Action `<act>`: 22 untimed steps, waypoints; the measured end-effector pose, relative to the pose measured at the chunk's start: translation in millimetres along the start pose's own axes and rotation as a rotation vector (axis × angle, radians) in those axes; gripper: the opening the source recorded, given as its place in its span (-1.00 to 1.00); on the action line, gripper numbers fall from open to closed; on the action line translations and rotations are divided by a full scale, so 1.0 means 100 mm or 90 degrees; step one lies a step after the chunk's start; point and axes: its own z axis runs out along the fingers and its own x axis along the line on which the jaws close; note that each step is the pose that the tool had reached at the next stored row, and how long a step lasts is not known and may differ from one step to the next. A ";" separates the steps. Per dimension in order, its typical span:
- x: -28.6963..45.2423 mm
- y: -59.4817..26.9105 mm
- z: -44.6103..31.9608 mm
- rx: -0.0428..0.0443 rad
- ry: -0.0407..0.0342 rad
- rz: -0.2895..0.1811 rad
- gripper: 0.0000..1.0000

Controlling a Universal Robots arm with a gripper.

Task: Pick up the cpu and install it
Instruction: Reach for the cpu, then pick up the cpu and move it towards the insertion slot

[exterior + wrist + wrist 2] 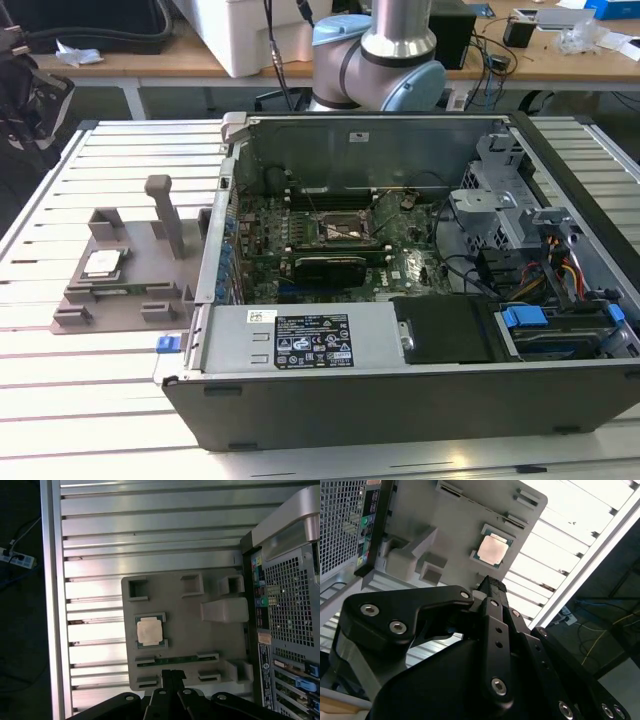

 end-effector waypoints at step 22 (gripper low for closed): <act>0.290 -0.022 -0.006 0.0000 0.0000 0.000 -0.79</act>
